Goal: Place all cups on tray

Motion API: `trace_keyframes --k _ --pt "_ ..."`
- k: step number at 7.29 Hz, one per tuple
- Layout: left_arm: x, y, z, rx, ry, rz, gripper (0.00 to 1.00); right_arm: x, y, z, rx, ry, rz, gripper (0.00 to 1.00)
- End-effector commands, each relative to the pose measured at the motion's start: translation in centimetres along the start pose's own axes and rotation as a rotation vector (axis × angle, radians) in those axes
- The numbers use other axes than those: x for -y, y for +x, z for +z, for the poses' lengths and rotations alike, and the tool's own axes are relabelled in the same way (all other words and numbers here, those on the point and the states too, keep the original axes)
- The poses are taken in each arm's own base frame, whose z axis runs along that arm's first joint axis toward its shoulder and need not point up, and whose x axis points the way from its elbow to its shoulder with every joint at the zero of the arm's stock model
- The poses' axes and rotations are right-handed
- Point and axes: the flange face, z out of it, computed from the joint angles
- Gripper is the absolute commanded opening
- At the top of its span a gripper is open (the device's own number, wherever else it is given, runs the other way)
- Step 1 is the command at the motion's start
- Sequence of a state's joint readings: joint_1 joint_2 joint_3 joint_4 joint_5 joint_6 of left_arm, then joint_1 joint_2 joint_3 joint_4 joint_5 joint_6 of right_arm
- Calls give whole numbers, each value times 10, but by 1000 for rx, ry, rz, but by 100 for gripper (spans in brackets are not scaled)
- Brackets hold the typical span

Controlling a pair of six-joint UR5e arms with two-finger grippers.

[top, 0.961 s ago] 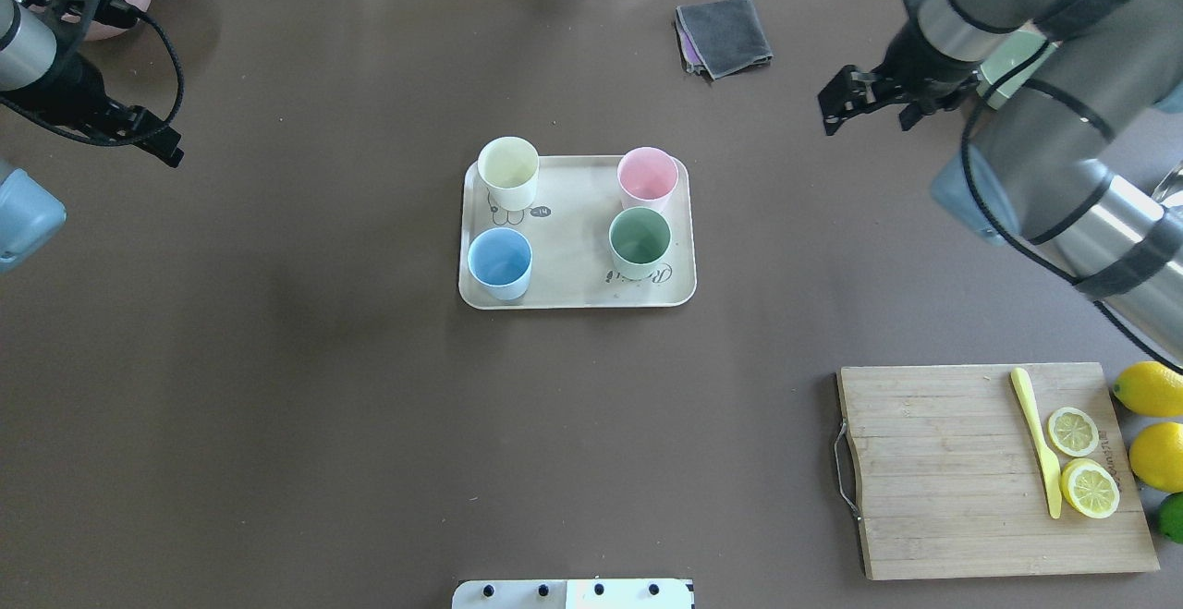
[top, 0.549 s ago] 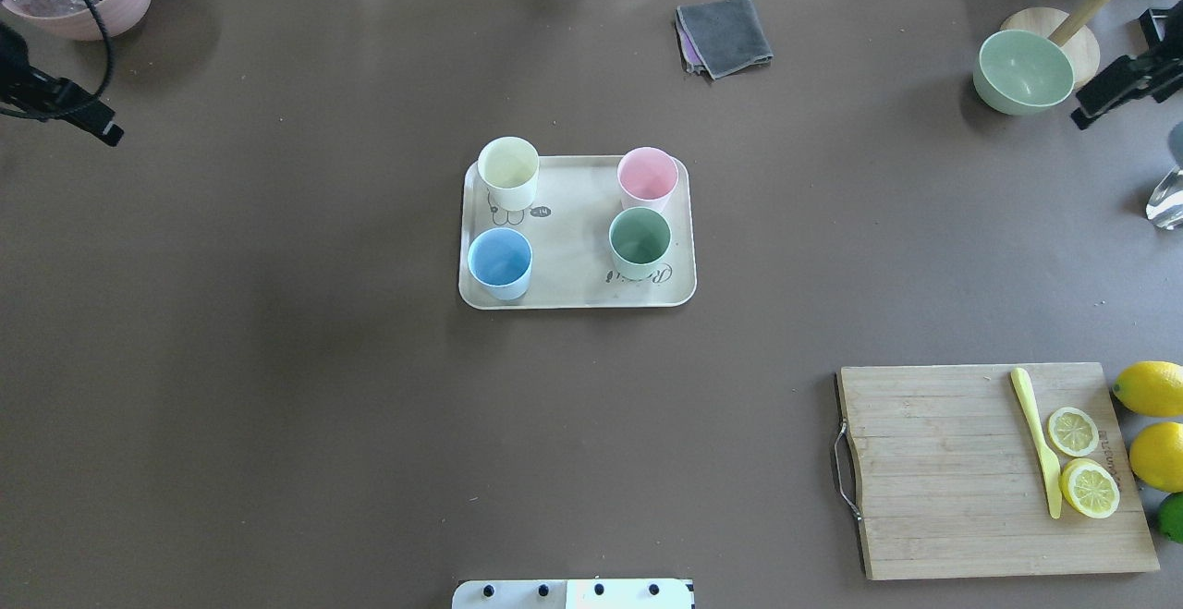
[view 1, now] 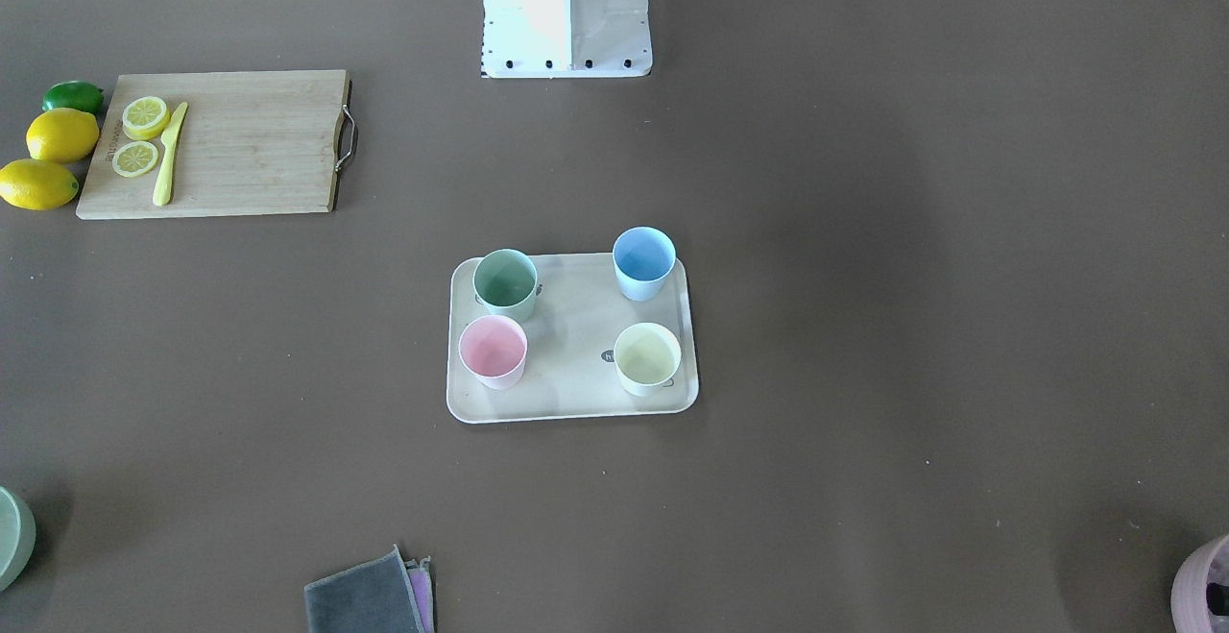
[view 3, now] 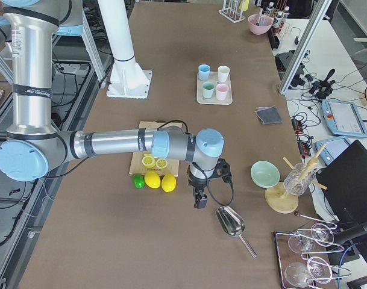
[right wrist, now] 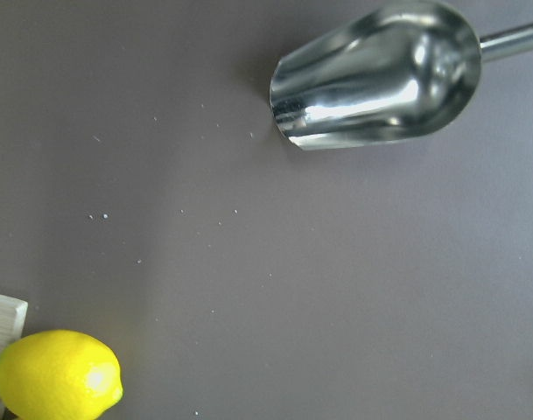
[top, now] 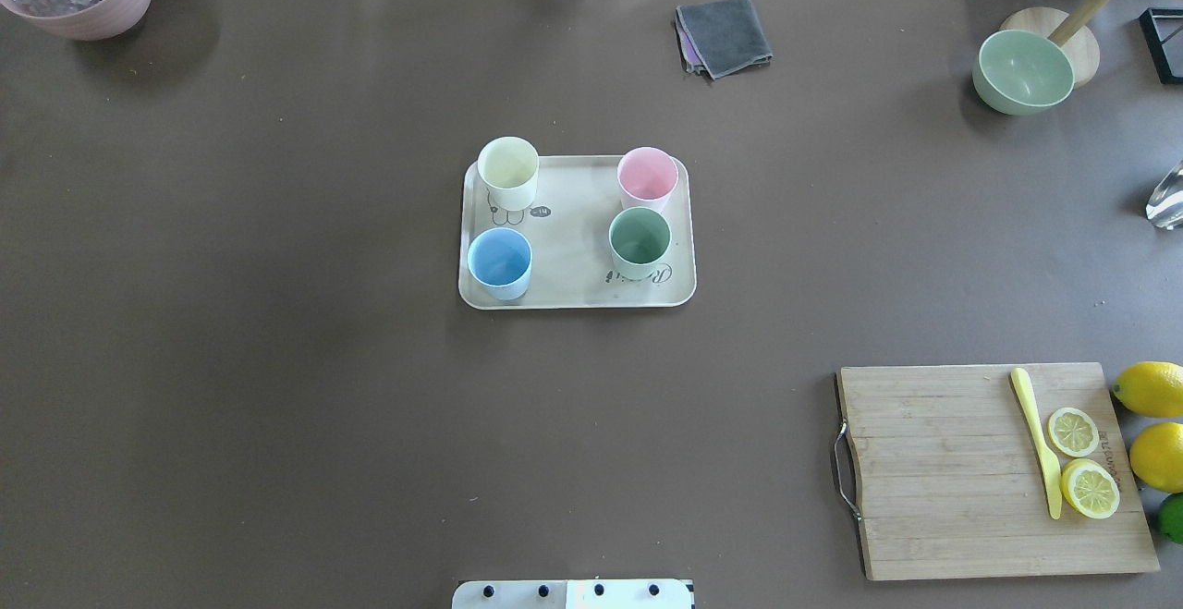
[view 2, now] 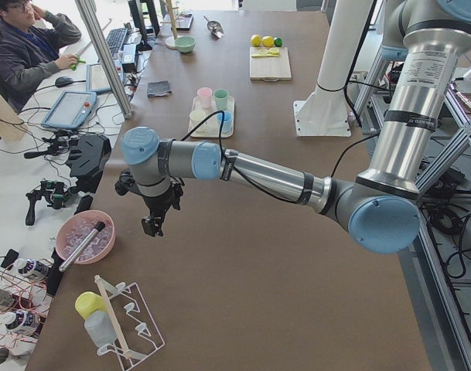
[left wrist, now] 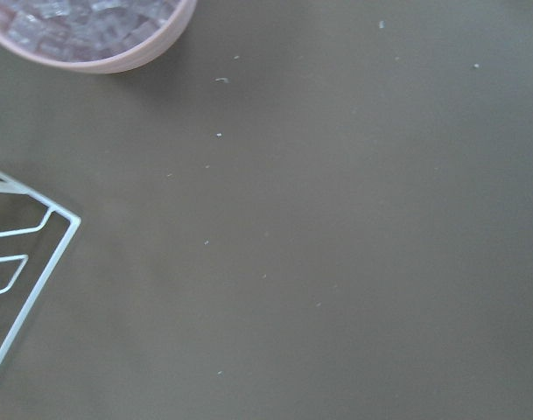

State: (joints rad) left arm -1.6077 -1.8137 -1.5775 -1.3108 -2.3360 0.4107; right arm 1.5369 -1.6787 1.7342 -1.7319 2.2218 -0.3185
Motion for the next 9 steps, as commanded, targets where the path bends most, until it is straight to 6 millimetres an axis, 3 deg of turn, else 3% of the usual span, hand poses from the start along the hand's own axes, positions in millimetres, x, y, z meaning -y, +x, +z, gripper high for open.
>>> trace_keyframes --k 1,2,3,4,5,7,8,9 --pt "-84 -60 54 -43 -73 -61 98 -22 29 44 77 42 7 100" --pt "-110 -80 84 -29 -31 -45 98 -14 24 38 89 104 -39 100" --pt "-124 -81 94 -14 -5 -197 98 -10 24 37 89 109 -43 100" --pt "-115 -74 84 -3 28 -313 98 -1 20 27 83 121 -54 100" --pt "-109 -72 80 2 31 -305 98 3 20 24 83 99 -34 100" --pt "-108 -67 75 5 36 -297 98 7 12 -9 46 48 18 100" --pt "-113 -68 80 0 30 -304 98 4 8 -18 8 27 27 100" --pt "-132 -71 92 -8 15 -320 98 1 8 -20 0 30 27 100"
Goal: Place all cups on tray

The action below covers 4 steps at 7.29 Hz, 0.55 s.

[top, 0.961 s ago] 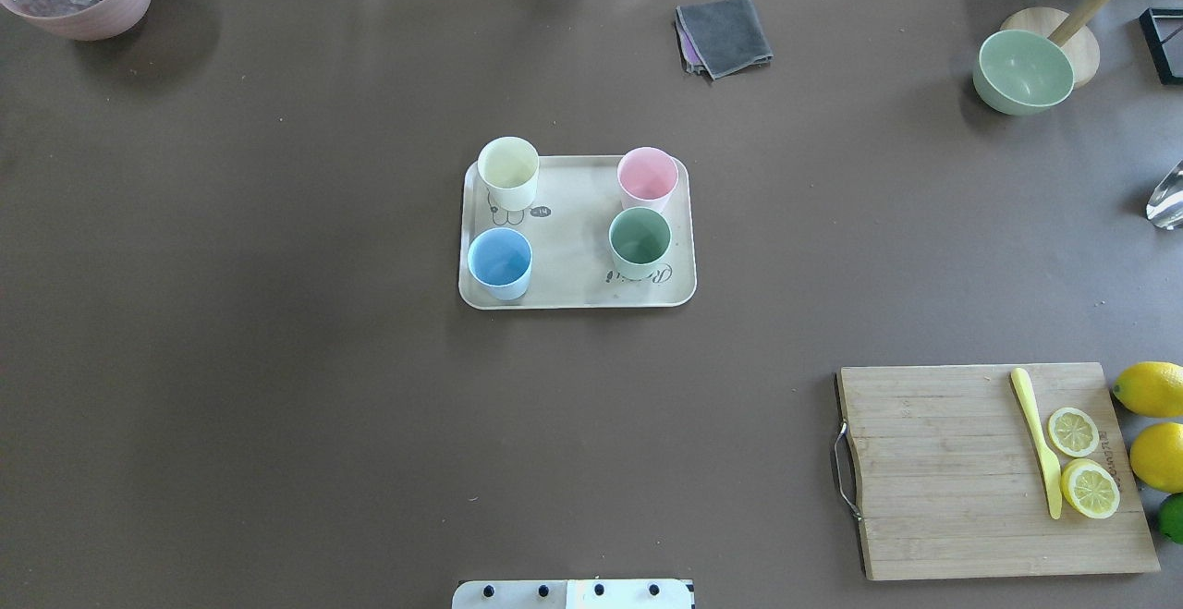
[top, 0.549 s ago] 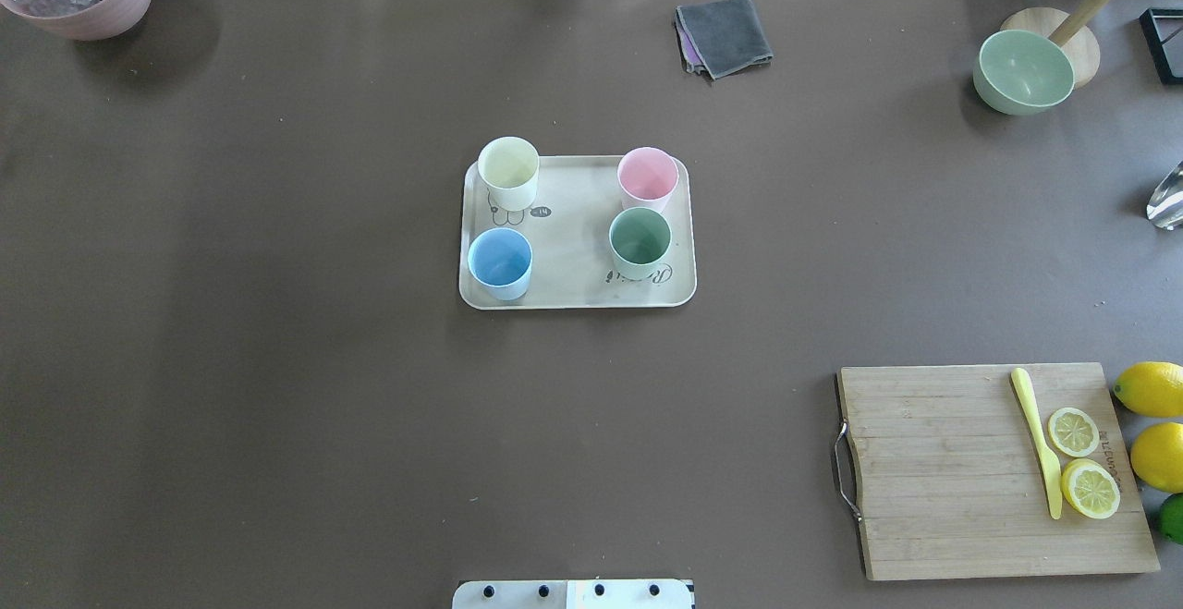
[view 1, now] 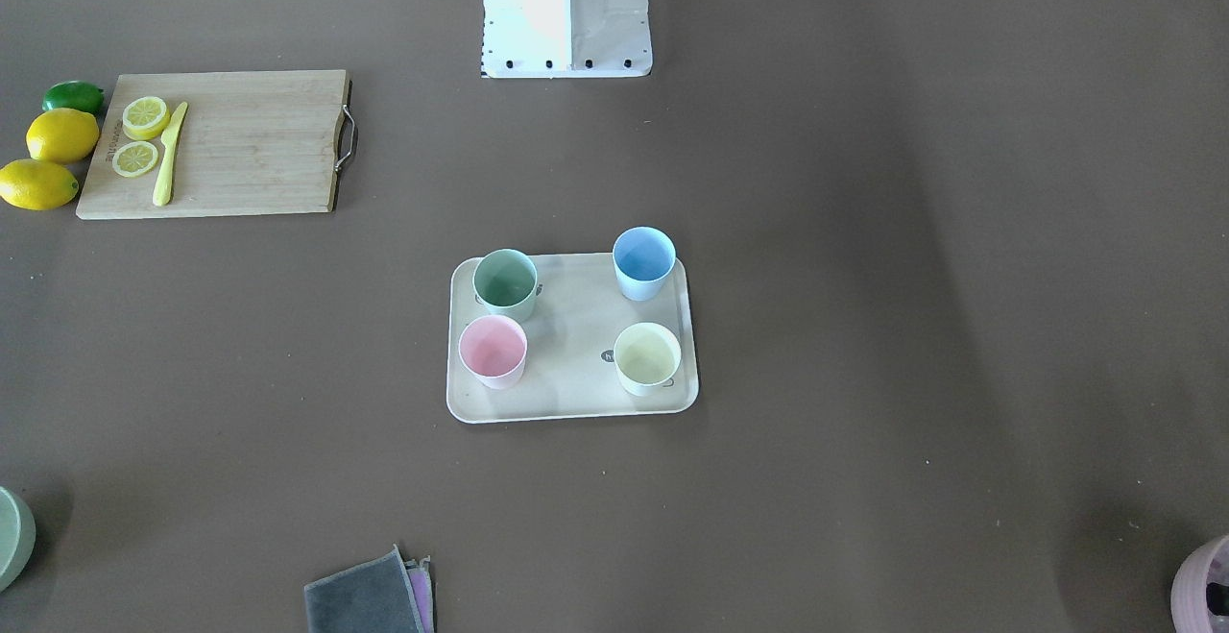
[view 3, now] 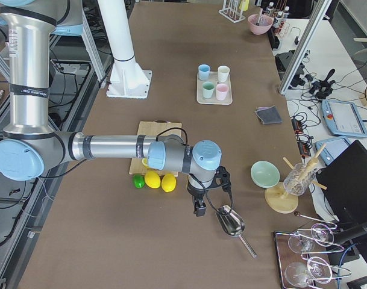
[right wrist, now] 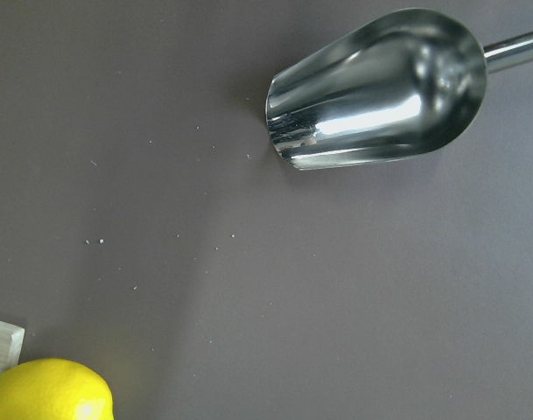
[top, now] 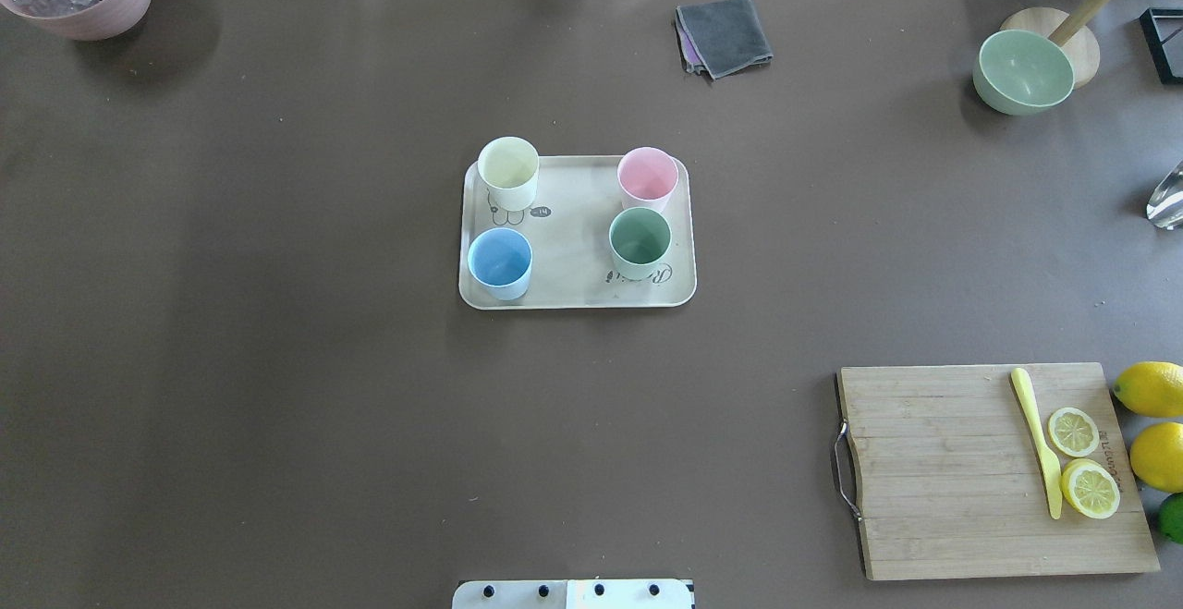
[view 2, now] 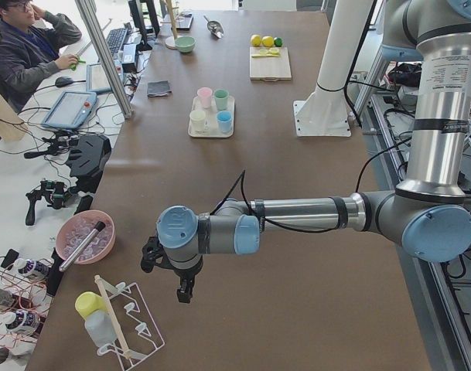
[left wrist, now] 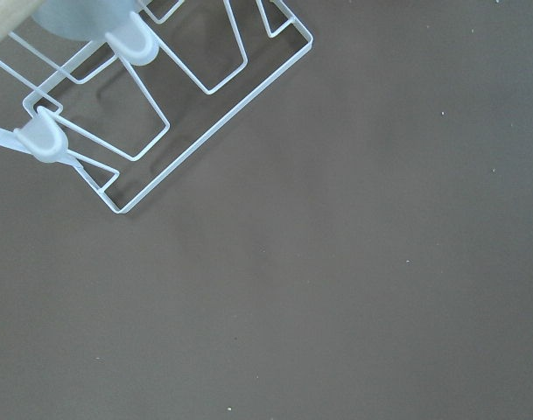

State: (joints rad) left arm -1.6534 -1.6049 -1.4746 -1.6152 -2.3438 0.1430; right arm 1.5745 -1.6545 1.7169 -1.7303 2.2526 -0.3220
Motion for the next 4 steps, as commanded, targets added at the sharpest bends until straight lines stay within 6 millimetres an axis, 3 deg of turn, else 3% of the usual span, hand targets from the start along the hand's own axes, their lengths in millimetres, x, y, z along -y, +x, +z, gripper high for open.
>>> trace_keyframes --k 1,4 --pt "-26 -6 11 2 -17 -18 98 -2 -4 -7 -19 -3 1 100" --pt "-25 4 0 1 7 6 98 -1 -4 -8 -13 0 -5 100"
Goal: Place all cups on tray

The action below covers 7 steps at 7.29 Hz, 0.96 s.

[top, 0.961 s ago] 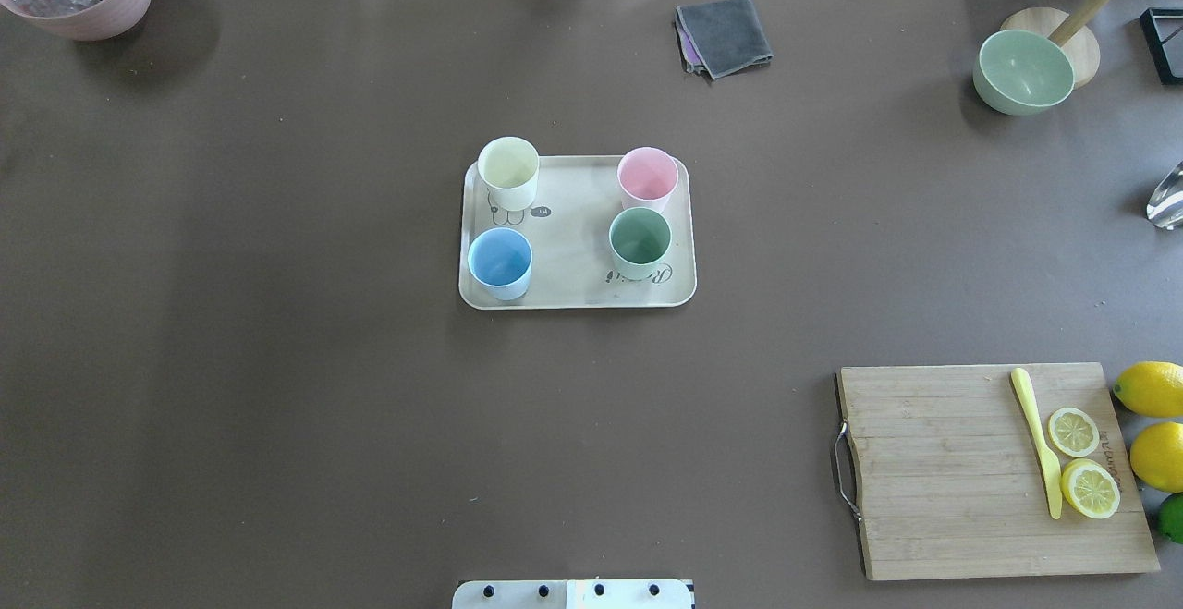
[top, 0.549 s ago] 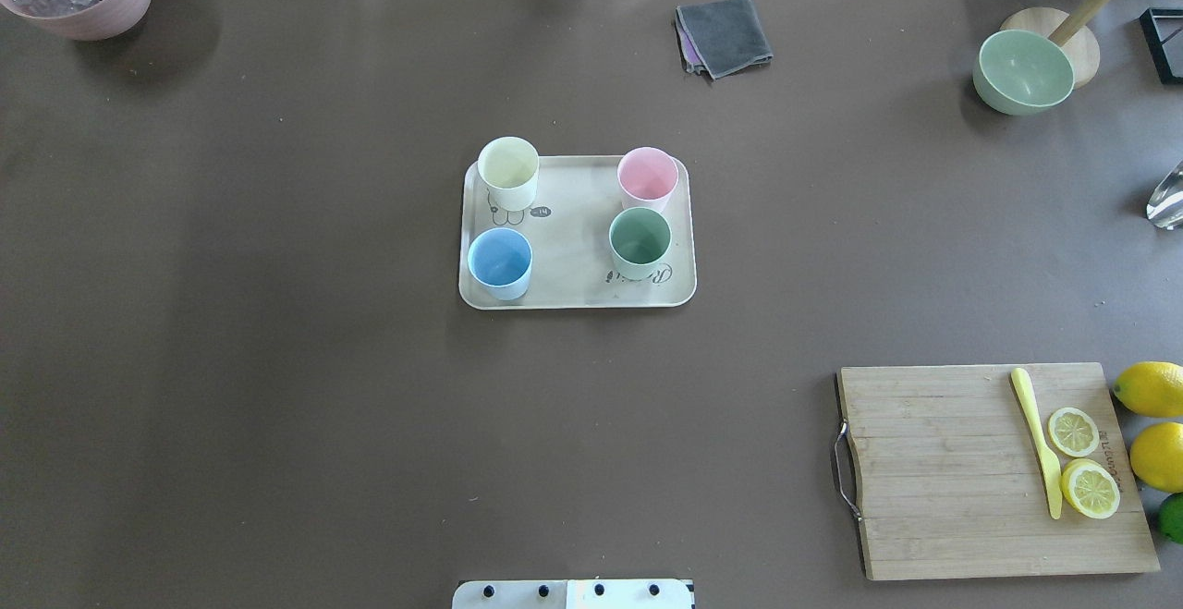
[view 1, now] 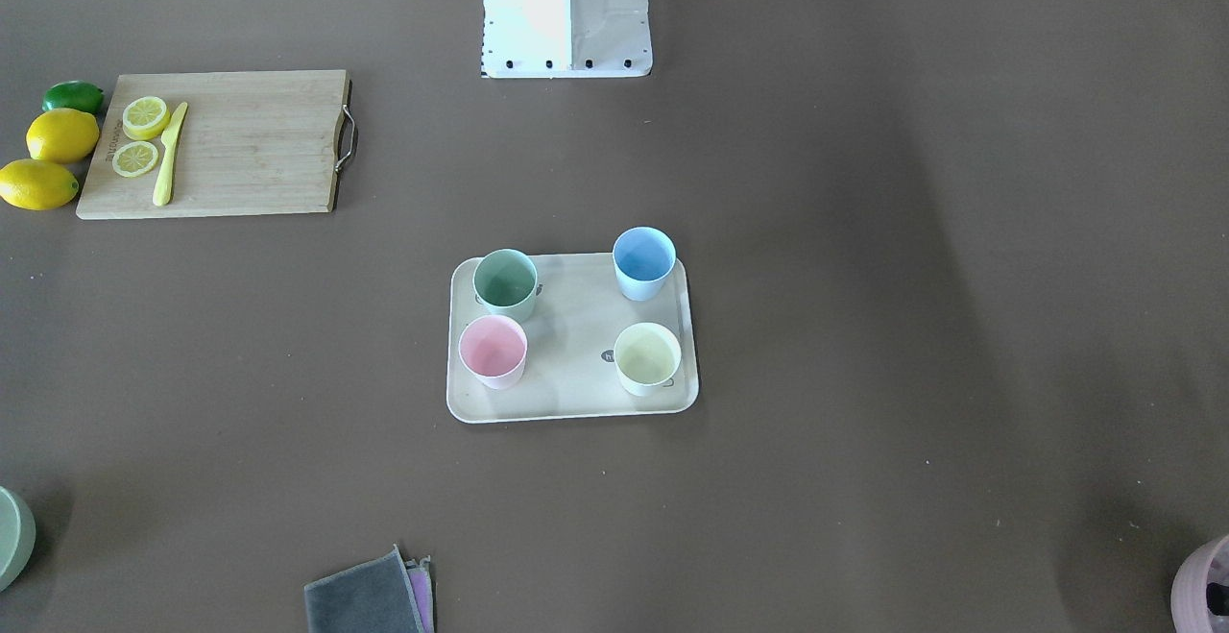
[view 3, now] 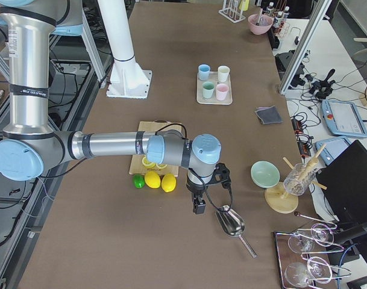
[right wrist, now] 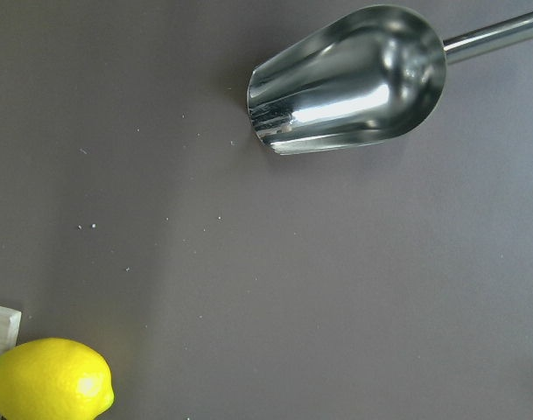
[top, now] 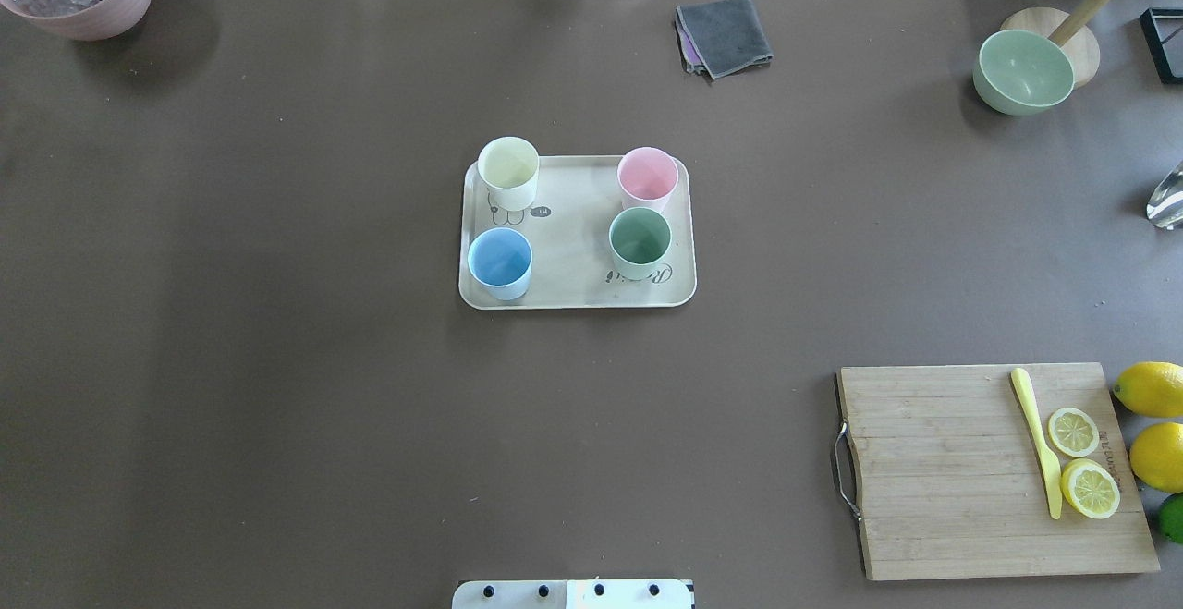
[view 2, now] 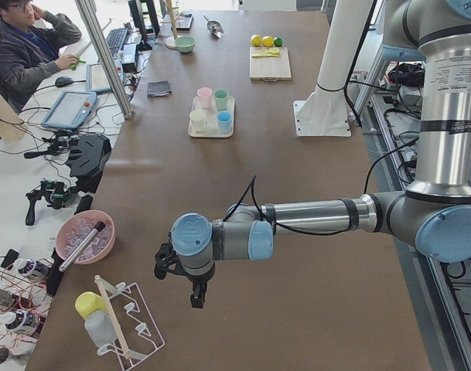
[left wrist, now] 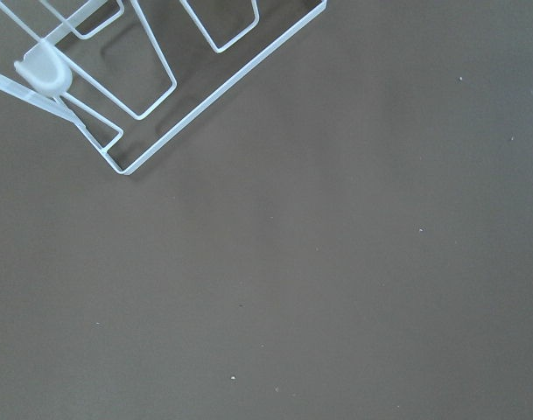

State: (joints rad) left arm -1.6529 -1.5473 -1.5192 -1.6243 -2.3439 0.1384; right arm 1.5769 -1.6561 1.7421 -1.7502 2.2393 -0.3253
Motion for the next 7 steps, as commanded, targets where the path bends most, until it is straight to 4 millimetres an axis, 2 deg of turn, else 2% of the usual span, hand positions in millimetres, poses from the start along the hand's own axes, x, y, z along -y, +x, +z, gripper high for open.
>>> trace_keyframes --k 1,2,3,7 --pt "-2 8 -11 1 27 27 98 -1 1 2 0 -4 4 100" --pt "-17 16 -14 6 42 44 98 -2 2 2 0 -5 5 100" --pt "-20 19 -16 5 47 50 98 -3 2 4 0 -8 7 100" --pt "-20 19 -16 5 48 50 98 -1 1 2 1 -1 4 100"
